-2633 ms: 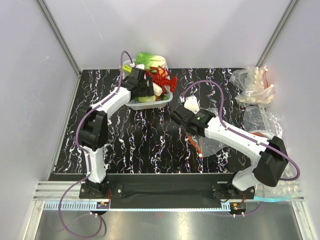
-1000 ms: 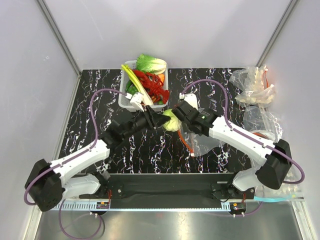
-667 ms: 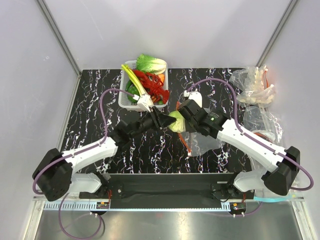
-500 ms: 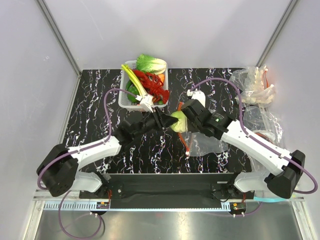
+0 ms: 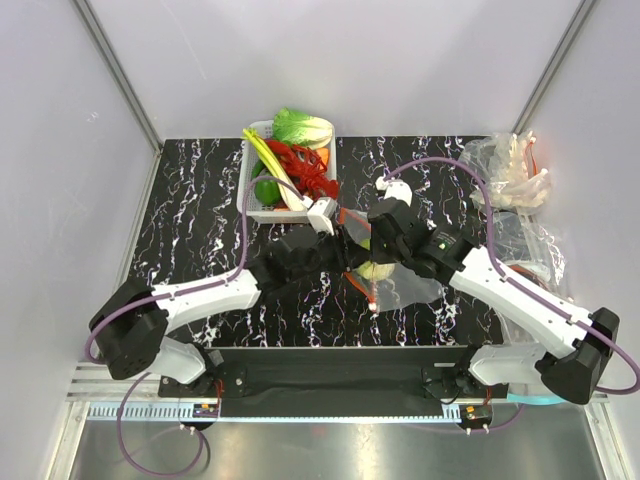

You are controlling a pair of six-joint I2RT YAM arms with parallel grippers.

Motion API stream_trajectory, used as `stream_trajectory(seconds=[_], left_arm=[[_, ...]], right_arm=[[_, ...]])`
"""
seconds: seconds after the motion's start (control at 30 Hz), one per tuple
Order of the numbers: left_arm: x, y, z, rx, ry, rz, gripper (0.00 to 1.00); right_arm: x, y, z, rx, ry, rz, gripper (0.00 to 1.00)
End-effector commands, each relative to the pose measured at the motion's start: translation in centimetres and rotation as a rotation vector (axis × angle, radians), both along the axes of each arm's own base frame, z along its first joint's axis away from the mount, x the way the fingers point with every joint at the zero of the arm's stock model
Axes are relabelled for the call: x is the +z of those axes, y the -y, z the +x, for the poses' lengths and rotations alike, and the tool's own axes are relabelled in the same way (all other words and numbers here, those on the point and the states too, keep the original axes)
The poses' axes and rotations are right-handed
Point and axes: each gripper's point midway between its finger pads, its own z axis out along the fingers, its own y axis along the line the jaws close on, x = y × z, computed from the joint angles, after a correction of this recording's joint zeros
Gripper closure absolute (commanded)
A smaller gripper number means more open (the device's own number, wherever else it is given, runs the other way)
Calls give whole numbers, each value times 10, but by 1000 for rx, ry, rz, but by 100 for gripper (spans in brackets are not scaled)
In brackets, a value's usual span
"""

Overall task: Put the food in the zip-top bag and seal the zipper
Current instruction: Place the fake vegetable in the zipper food storage bag.

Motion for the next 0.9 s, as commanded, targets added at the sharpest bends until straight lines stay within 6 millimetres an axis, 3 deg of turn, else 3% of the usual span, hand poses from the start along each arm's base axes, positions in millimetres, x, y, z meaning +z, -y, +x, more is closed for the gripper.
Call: stream_trajectory(seconds=[0.0,0.03,0.13,0.2,0.23,0.3,0.37,0.57,0.7,0.87], left_arm=[[42,15,7,13,98,-51,69],[40,15,8,14,93,-42,61],[34,9,13,39,99,29,23],[41,-2,14,65,129,65,16],[54,-8,14,71,164,65,11],[55,-19,11,83,166,117,8],[77,-30,10,100,205,122,5],[88,-53,0,80,207,198,3],[67,-59,0,86,174,256,4],[27,-48,3,64,107,297,6]], right_arm=[[11,-17,0,22,26,109,100],[9,-19,0,24,26,121,100],[12,-17,-1,3,38,162,100],[16,-10,-1,-26,53,176,100],[15,-7,-2,-41,52,181,100],[21,1,-1,-66,70,194,100],[24,10,0,-95,89,196,100],[30,26,1,-136,116,205,100],[36,29,1,-151,132,225,100],[43,31,0,-156,146,241,100]])
